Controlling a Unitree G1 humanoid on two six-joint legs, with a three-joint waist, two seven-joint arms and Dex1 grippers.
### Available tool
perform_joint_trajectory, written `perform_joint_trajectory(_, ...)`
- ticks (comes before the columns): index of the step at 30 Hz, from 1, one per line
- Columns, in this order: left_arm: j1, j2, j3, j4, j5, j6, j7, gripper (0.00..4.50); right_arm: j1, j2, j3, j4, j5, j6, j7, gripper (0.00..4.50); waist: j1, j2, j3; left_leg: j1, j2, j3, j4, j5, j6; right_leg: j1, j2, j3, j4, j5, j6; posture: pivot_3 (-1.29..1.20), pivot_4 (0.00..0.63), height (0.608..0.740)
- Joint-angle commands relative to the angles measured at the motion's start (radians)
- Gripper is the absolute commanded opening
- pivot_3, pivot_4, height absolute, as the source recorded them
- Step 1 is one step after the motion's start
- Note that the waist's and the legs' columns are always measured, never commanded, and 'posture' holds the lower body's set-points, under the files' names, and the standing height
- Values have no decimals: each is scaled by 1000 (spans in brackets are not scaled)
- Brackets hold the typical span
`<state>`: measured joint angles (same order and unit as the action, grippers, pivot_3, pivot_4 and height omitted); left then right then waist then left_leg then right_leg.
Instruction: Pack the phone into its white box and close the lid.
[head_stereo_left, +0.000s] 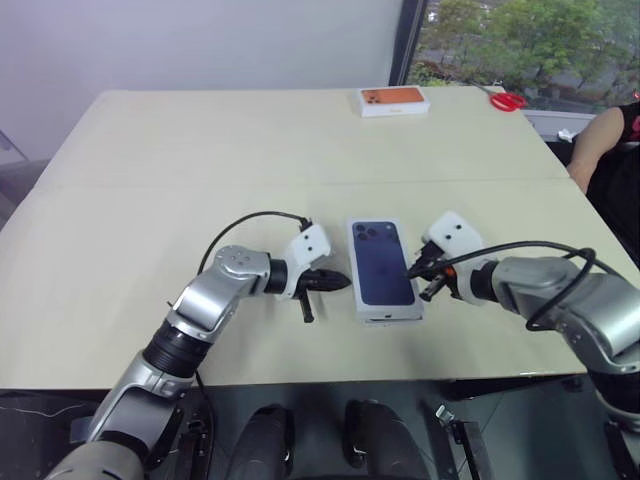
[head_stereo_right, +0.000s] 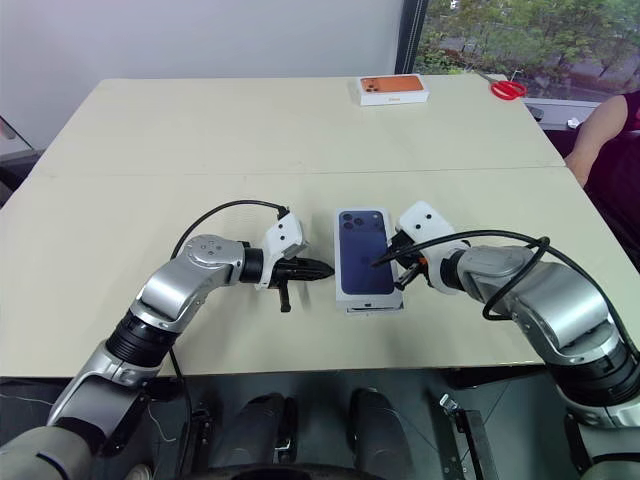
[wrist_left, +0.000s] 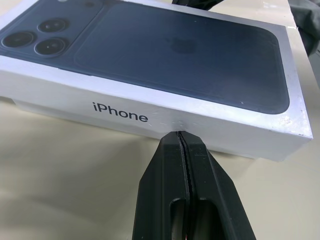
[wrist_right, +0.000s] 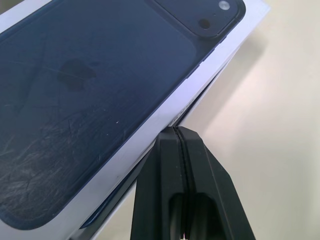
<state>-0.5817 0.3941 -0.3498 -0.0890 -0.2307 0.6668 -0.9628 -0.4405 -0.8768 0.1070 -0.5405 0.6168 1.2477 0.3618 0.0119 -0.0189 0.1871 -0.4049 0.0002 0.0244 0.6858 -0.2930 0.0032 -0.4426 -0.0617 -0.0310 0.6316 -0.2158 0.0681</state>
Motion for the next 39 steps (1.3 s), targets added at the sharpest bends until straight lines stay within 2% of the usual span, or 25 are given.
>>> perform_joint_trajectory(1,-4,-19,-11,-67,-34,-4,-16,0,6,10,-17,-60,10,5,33,17,0,0,0,0,0,0,0,0,0,0,0,0,0,0,0,0,150,740)
perform_joint_trajectory(13,-2,-3,-26,-81,-32,30,-50,0,33,21,-28,-67,-18,17,47,17,-1,0,0,0,0,0,0,0,0,0,0,0,0,0,0,0,150,740)
perform_joint_trajectory(26,-23,-39,-13,-10,-10,4,1,0,37,40,-24,-62,-52,22,52,17,0,0,0,0,0,0,0,0,0,0,0,0,0,0,0,0,150,740)
perform_joint_trajectory(39,-17,-28,-21,3,-6,-7,-1,0,46,53,-22,-57,-79,25,62,17,0,0,0,0,0,0,0,0,0,0,0,0,0,0,0,0,150,740)
